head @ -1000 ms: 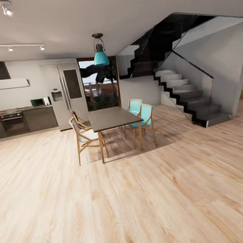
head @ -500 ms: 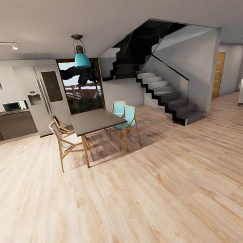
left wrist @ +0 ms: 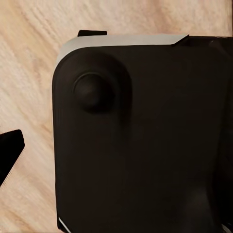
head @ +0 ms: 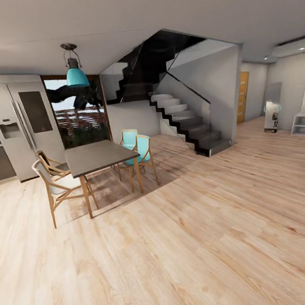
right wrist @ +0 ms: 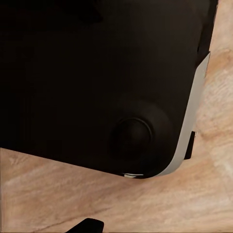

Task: Turn on the radio receiver that's on the table in the living room.

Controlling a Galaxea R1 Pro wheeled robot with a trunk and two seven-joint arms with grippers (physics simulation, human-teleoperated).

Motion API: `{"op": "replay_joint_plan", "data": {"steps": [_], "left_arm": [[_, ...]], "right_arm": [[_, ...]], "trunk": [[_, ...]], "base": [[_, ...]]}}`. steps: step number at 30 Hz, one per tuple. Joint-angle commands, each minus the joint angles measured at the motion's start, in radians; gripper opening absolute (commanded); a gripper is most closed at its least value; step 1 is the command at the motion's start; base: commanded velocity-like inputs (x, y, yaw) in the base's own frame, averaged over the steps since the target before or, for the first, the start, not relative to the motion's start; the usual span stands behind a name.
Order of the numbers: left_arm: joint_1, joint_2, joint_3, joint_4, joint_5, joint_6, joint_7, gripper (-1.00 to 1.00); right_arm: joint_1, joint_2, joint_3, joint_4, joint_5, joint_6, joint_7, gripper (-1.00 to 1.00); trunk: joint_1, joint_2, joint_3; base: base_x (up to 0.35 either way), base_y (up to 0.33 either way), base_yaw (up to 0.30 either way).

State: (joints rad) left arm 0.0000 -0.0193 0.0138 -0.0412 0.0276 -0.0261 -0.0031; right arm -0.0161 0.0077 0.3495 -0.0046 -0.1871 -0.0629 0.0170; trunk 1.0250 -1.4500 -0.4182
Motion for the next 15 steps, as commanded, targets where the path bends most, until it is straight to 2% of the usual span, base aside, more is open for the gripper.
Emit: {"op": "replay_joint_plan", "data": {"steps": [1,15], "left_arm": [[0.0,0.0,0.0,0.0,0.0,0.0,0.0,1.0],[0.0,0.0,0.0,0.0,0.0,0.0,0.0,1.0]], "right_arm": [[0.0,0.0,0.0,0.0,0.0,0.0,0.0,1.0],[-0.001,0.0,0.0,0.0,0.0,0.0,0.001,1.0]], "trunk": [[0.0,0.0,0.0],[0.0,0.0,0.0]], "base": [[0.0,0.0,-0.293],[0.0,0.0,-0.293]]}}
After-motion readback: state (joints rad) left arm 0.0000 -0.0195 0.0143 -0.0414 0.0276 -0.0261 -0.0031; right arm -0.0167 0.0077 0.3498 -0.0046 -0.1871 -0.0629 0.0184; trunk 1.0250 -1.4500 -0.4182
